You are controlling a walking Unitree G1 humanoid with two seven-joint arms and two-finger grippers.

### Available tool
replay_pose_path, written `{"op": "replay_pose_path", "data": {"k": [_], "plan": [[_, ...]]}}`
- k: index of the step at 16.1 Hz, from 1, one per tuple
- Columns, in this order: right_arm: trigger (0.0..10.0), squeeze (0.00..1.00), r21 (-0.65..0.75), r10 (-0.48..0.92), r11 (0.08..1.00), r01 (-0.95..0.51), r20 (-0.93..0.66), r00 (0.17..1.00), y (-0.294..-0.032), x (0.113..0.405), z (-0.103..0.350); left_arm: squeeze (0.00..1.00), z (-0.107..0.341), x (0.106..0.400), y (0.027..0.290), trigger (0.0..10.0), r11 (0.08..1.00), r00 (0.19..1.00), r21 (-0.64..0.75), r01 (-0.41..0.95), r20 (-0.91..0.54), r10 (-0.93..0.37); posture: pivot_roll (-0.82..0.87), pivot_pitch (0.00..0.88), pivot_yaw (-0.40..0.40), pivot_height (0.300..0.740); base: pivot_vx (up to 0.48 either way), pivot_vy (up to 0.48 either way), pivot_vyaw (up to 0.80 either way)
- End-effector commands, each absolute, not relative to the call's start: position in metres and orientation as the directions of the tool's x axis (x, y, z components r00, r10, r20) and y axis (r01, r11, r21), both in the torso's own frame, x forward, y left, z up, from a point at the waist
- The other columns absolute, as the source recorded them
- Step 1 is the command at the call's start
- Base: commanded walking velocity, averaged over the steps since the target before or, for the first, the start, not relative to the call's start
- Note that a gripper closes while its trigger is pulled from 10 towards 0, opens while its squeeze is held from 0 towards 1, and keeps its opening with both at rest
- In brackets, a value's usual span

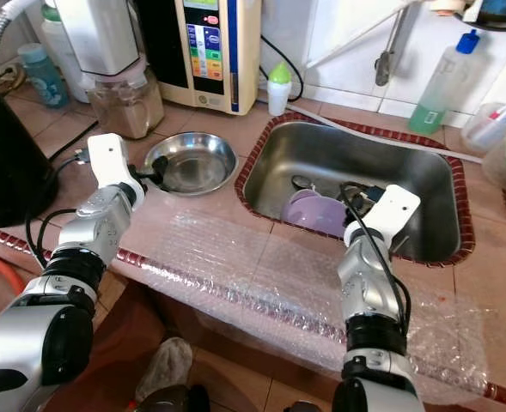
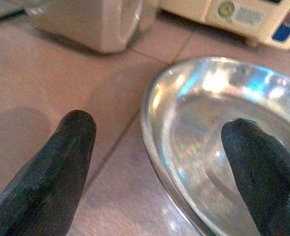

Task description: Kitchen organization

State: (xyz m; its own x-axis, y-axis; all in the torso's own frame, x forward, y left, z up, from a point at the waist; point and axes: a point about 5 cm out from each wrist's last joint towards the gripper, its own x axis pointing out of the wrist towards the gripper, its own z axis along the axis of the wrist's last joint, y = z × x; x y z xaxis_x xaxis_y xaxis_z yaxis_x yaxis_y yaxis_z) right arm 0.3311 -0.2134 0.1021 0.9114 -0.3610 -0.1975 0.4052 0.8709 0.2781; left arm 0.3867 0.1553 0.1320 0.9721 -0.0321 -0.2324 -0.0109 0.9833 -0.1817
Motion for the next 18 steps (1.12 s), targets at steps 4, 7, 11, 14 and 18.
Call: {"op": "replay_pose_path", "data": {"k": [4,7,11,14,18], "plan": [[10.0,0.00,0.288,-0.343,0.877,0.385,-0.186,0.921,-0.213,0.330,0.106,0.00,0.110,0.382,0.148,0.0,0.963,0.911,-0.268,0.011,-0.395,-0.120,-0.11,0.017,0.070,0.740,0.000,0.000,0.00],[10.0,0.00,0.283,-0.317,0.889,0.361,-0.189,0.929,-0.210,0.332,0.106,0.00,0.107,0.380,0.144,0.0,0.954,0.897,-0.297,0.034,-0.412,-0.160,-0.11,0.016,0.067,0.740,0.000,0.000,0.00],[10.0,0.00,0.005,-0.287,0.958,0.287,0.049,0.957,-0.211,0.337,0.137,0.00,0.110,0.381,0.149,0.0,0.952,0.905,-0.305,0.017,-0.401,-0.145,-0.11,0.014,0.064,0.740,0.000,0.000,0.00],[10.0,0.00,-0.065,-0.157,0.984,0.168,0.152,0.976,-0.200,0.343,0.157,0.00,0.112,0.382,0.152,0.0,0.952,0.916,-0.306,0.004,-0.381,-0.126,-0.11,0.014,0.064,0.740,0.000,0.000,0.00],[10.0,0.00,-0.211,-0.049,0.972,0.103,0.247,0.968,-0.192,0.341,0.168,0.00,0.113,0.383,0.149,0.0,0.953,0.923,-0.303,0.023,-0.360,-0.136,-0.11,0.013,0.057,0.740,0.000,0.000,0.00]]}}
